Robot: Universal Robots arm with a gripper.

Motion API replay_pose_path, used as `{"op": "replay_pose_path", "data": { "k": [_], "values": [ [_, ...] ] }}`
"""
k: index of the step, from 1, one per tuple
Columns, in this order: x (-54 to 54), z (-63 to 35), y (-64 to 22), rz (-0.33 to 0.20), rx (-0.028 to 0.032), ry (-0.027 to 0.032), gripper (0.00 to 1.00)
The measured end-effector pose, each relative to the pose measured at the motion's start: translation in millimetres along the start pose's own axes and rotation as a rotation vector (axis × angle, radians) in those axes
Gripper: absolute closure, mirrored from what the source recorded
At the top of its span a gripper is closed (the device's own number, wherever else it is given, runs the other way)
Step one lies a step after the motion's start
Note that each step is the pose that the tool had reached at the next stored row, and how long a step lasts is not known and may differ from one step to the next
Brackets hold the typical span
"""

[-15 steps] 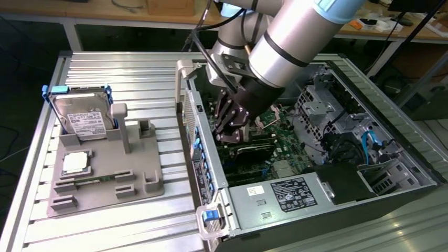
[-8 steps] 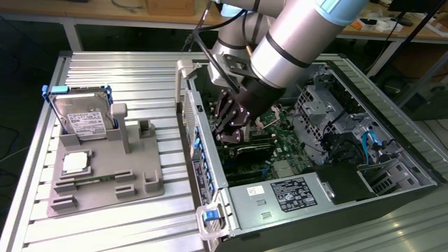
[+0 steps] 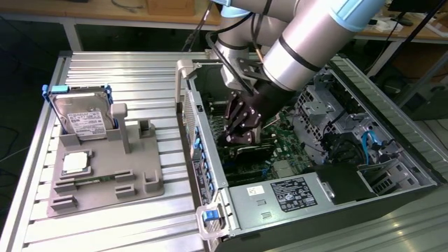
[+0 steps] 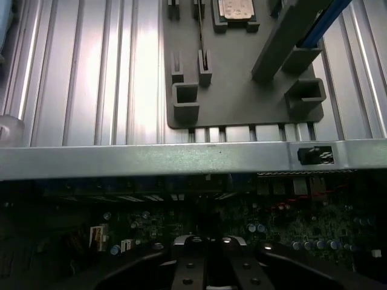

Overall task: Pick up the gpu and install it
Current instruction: 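Press down on the gpu until it lock into place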

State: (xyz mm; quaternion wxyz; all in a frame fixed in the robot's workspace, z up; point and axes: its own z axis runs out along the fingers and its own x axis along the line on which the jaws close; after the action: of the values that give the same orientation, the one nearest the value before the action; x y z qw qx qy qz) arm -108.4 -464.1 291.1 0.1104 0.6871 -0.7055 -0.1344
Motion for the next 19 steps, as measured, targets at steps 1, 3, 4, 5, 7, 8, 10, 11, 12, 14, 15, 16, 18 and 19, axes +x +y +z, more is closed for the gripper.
{"op": "replay_pose_path", "data": {
  "k": [1, 3, 4, 5, 7, 8, 10, 11, 12, 14, 15, 16, 18, 19],
  "values": [
    [0.0, -0.8, -1.8, 0.0, -0.001, 0.0002, 0.89],
    [-0.2, -2.1, -5.3, 0.0, -0.0037, 0.0004, 0.89],
    [-0.2, -2.9, -7.0, 0.0, -0.0051, 0.0007, 0.89],
    [-0.3, -3.4, -9.1, 0.0, -0.0065, 0.0004, 0.89],
    [-0.4, -4.7, -12.4, 0.0, -0.009, 0.0005, 0.89],
    [-0.4, -5.3, -13.8, 0.0, -0.0095, 0.0007, 0.89],
    [-0.5, -6.4, -17.1, 0.0, -0.0101, 0.0006, 0.89],
    [-0.6, -7.0, -18.8, 0.0, -0.0103, 0.0006, 0.89],
    [-0.7, -7.6, -20.6, 0.0, -0.0105, 0.0006, 0.89],
    [-0.7, -7.8, -21.4, 0.0, -0.0086, 0.0004, 0.89],
    [-0.7, -7.5, -20.3, 0.0, 0.001, 0.0004, 0.89],
    [-0.6, -6.9, -18.6, -0.001, 0.0155, 0.0001, 0.89],
    [-0.5, -6.0, -16.1, -0.002, 0.0492, -0.0004, 0.89],
    [-0.5, -5.5, -14.9, -0.003, 0.0684, -0.0008, 0.89]
  ]
}}
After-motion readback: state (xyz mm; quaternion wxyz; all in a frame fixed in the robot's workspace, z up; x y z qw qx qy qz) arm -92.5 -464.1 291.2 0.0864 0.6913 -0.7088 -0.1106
